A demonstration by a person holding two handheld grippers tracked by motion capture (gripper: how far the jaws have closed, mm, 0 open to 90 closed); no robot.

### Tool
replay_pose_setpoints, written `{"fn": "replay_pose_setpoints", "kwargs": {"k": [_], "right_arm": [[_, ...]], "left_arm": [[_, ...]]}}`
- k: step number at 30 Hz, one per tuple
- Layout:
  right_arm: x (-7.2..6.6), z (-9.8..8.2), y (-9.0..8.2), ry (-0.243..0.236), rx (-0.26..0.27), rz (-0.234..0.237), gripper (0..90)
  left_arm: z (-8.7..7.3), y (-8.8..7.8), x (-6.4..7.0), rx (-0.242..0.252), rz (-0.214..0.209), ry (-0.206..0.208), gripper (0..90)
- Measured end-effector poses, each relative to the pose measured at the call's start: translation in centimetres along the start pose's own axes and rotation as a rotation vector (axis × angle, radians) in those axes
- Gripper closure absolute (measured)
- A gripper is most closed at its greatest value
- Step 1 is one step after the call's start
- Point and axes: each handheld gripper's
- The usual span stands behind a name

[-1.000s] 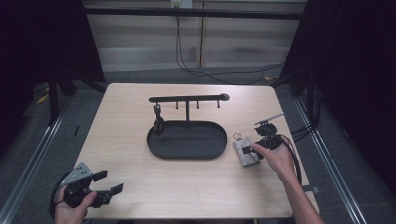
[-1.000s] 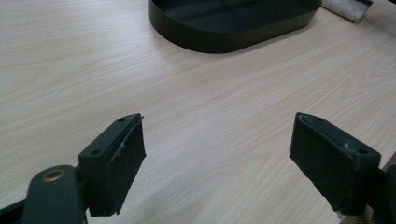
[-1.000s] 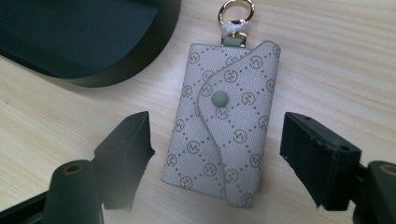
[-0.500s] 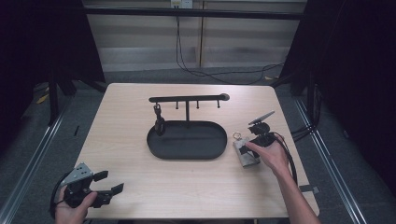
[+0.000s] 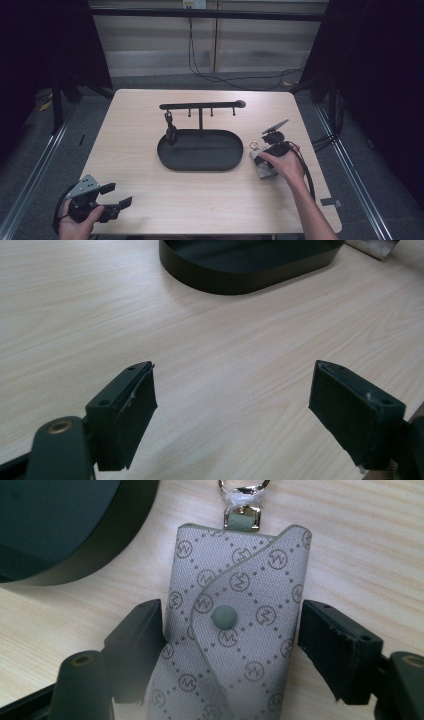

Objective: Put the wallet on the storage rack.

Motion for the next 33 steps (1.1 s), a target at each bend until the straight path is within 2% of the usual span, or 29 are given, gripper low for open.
{"fn": "replay_pose_setpoints", "kwargs": {"k": [6, 12, 20, 27, 33], "right_arm": [[-0.4, 0.2, 0.4, 0.004, -0.017, -0.021, 23.5], [-0.9, 0.6, 1.1, -0.012, -0.07, -0.06, 23.8], [-1.4, 1.4, 1.2, 0.007, -0.129, -0.101, 25.2], [-1.4, 1.5, 1.5, 0.029, -0.148, -0.096, 25.3], [-1.6, 1.8, 1.7, 0.035, -0.173, -0.11, 26.2]], "left_arm": [[0.0, 0.0, 0.0, 0.002, -0.009, -0.004, 18.7], [0.0, 0.1, -0.1, 0.001, -0.014, -0.007, 18.8], [0.0, 0.0, -0.1, -0.003, -0.013, -0.006, 18.8], [0.0, 0.1, -0.1, -0.008, -0.014, -0.008, 18.8], [0.0, 0.2, -0.3, -0.009, -0.019, -0.024, 19.0]]}}
Point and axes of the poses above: each handheld gripper's, and its own axes: y roughly forward along the jaws, z roughly out of its top, x roughly to its right, and after that the axes turned 2 degrees about -y, right-handed
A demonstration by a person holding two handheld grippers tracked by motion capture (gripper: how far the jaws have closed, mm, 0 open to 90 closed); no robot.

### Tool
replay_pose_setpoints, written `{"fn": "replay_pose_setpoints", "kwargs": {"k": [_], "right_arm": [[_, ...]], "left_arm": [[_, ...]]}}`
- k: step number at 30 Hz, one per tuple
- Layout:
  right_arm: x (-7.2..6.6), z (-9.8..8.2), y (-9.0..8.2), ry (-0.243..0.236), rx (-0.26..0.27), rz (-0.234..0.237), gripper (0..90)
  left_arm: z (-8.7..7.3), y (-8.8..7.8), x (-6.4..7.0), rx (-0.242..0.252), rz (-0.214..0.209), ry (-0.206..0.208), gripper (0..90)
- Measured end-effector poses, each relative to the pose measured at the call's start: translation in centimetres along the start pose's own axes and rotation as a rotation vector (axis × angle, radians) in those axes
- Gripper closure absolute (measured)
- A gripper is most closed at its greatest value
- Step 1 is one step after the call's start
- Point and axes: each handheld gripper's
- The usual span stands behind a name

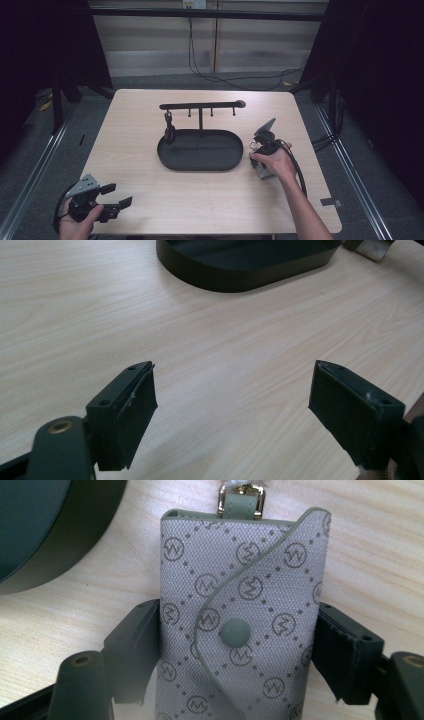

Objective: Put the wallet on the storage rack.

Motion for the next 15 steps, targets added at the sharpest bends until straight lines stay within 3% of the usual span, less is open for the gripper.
{"fn": "replay_pose_setpoints", "kwargs": {"k": [6, 9, 15], "right_arm": [[-0.07, 0.77, -0.09, 0.007, -0.062, -0.002, 30.8], [-0.13, 0.96, -0.15, 0.01, -0.074, -0.007, 32.1], [0.38, 0.89, -0.32, 0.022, -0.066, 0.026, 33.0]], "left_arm": [[0.05, -0.1, -0.06, 0.006, -0.005, -0.003, 19.1], [0.1, -0.03, -0.1, 0.003, -0.007, -0.003, 19.1], [0.18, 0.09, -0.16, 0.002, -0.007, -0.006, 19.1]]}}
Point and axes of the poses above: each handheld gripper's, and its own axes: y roughly forward along the jaws, z roughly out of its top, x roughly to its right, and after that the axes turned 2 degrees about -y, right-handed
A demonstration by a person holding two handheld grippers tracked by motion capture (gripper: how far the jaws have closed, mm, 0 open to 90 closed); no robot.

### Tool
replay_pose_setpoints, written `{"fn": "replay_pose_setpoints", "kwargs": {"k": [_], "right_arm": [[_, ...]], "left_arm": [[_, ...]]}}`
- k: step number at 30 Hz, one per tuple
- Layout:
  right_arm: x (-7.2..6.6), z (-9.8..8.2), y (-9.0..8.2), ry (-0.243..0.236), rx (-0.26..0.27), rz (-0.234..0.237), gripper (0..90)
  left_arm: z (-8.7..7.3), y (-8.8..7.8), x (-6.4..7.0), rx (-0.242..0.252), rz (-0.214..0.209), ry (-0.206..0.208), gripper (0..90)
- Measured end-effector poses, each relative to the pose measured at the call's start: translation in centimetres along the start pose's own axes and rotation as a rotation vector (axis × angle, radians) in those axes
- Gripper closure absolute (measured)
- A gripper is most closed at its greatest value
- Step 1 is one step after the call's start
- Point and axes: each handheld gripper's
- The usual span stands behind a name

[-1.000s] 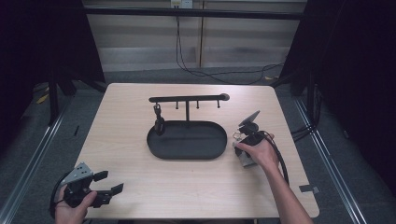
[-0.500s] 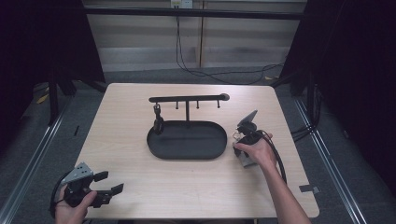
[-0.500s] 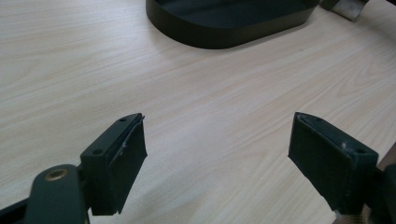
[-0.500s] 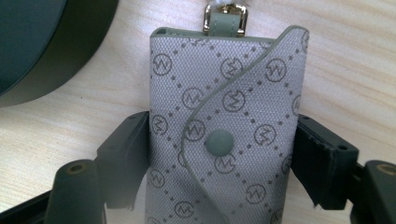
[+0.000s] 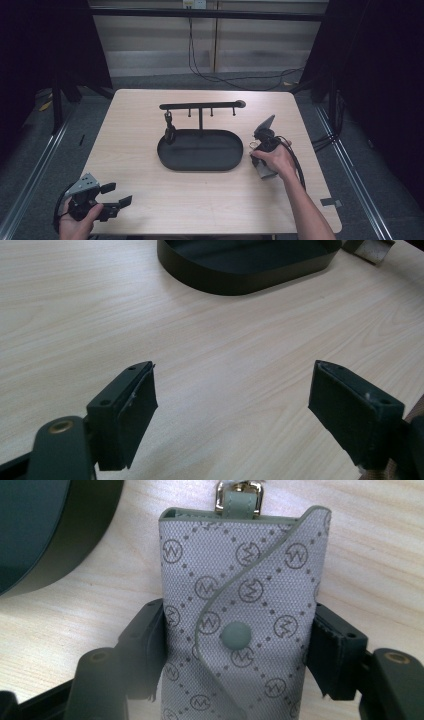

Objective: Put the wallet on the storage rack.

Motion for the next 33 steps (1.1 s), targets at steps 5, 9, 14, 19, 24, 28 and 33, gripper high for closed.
{"fn": "replay_pose_setpoints", "kwargs": {"k": [5, 9, 14, 19, 24, 28, 33], "right_arm": [[0.3, -0.1, -0.1, 0.007, -0.004, 0.01, 33.2], [0.4, -0.2, -0.3, 0.019, 0.005, 0.022, 33.2], [0.6, -0.4, -0.9, 0.026, 0.027, 0.032, 33.2], [0.8, -0.8, -1.6, 0.028, 0.05, 0.043, 33.2], [0.6, -0.8, -2.9, 0.022, 0.079, 0.046, 33.2], [0.6, -0.8, -3.7, 0.025, 0.101, 0.058, 33.2], [0.8, -1.0, -4.0, 0.029, 0.108, 0.058, 33.3]], "left_arm": [[0.1, 0.1, 0.0, -0.002, 0.006, -0.004, 19.3], [0.2, 0.2, -0.1, 0.002, 0.002, -0.002, 19.3], [0.2, 0.2, -0.1, -0.001, -0.002, -0.002, 19.3], [0.2, 0.2, -0.1, 0.0, 0.0, 0.001, 19.3], [0.2, 0.1, 0.0, 0.003, -0.002, 0.0, 19.3], [0.1, 0.1, 0.0, 0.003, -0.002, -0.002, 19.3], [0.1, 0.2, 0.0, -0.003, -0.004, 0.0, 19.3]]}}
Point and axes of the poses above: each handheld gripper's, and its own axes: y roughly forward along the jaws, z roughly out of its top, x roughly to its right, and after that the axes turned 2 degrees about -y, right-handed
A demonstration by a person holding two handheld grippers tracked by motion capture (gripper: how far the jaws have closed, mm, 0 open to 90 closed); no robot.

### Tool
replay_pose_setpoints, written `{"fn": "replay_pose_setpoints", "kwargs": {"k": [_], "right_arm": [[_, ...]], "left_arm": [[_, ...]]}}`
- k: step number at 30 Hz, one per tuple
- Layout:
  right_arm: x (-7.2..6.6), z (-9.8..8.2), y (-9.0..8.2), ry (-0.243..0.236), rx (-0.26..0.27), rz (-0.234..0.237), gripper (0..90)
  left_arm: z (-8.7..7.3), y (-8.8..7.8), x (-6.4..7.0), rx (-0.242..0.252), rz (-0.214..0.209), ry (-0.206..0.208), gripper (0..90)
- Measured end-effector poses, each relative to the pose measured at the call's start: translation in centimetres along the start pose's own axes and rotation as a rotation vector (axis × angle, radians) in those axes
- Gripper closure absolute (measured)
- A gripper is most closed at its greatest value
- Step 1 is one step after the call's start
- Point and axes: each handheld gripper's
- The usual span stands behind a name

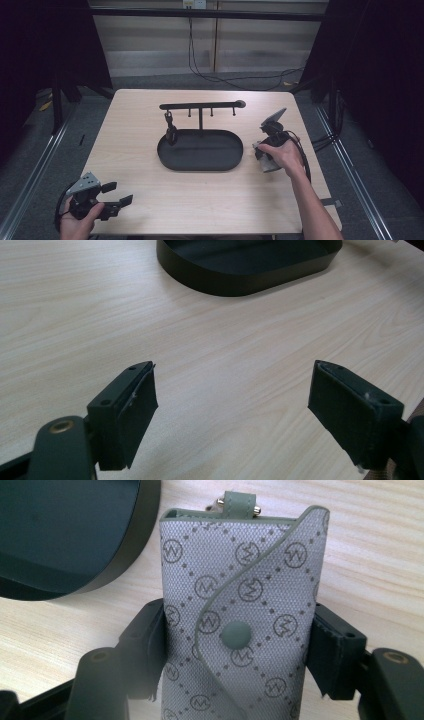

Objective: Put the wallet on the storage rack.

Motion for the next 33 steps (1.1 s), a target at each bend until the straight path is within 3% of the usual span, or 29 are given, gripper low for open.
{"fn": "replay_pose_setpoints", "kwargs": {"k": [11, 25, 33], "right_arm": [[0.2, -0.2, -1.7, 0.007, 0.043, 0.031, 33.3], [0.3, -0.5, -3.9, 0.056, 0.162, 0.156, 33.2], [0.0, -0.6, -4.5, 0.055, 0.219, 0.205, 33.3]], "left_arm": [[0.0, 0.0, 0.0, 0.002, -0.003, -0.001, 19.3], [0.0, 0.1, 0.0, -0.003, -0.006, 0.0, 19.3], [0.0, 0.0, 0.0, 0.01, -0.011, 0.0, 19.3]]}}
Point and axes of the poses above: each handheld gripper's, and its own axes: y roughly forward along the jaws, z roughly out of its top, x roughly to its right, and after that the axes turned 2 degrees about -y, right-handed
